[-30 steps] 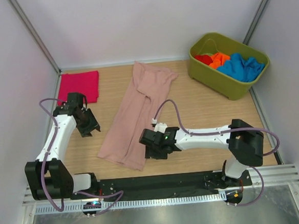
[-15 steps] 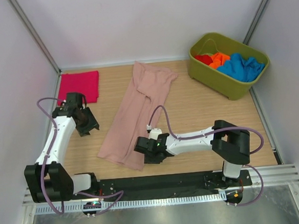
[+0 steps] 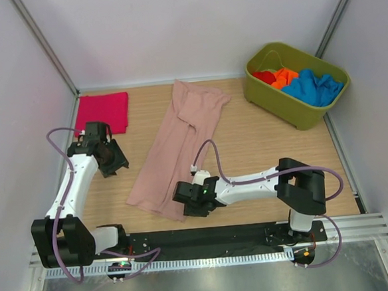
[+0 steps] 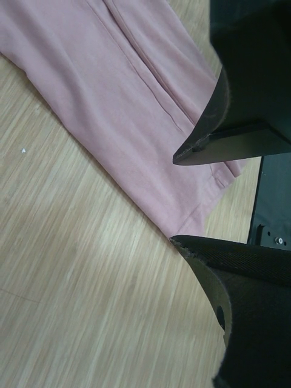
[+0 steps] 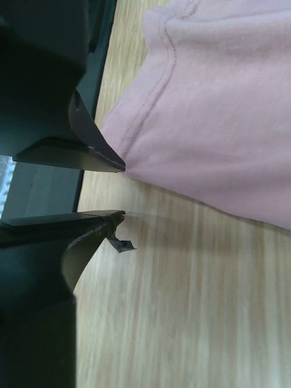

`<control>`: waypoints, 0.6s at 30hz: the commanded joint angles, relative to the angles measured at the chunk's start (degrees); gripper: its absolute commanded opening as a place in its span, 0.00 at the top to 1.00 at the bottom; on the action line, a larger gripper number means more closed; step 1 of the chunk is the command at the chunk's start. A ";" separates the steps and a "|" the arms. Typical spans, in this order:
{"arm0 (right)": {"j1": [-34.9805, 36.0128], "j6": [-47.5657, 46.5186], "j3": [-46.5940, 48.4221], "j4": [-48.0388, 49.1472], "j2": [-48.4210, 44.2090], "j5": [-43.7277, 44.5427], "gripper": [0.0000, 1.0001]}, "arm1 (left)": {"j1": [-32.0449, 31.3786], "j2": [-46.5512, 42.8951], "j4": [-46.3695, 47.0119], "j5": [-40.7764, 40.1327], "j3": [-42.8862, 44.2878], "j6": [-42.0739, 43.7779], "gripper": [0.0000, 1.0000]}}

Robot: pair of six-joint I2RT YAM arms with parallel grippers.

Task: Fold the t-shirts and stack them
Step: Fold the tshirt

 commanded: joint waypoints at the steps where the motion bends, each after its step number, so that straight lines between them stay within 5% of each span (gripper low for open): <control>1: 1.45 5.20 2.79 0.51 -2.18 1.41 0.61 | 0.03 -1.66 3.57 0.66 -0.37 0.16 0.49; 18: 2.95 5.38 6.66 -2.83 5.90 2.12 0.61 | 0.03 -1.66 5.51 2.86 -2.39 0.33 0.48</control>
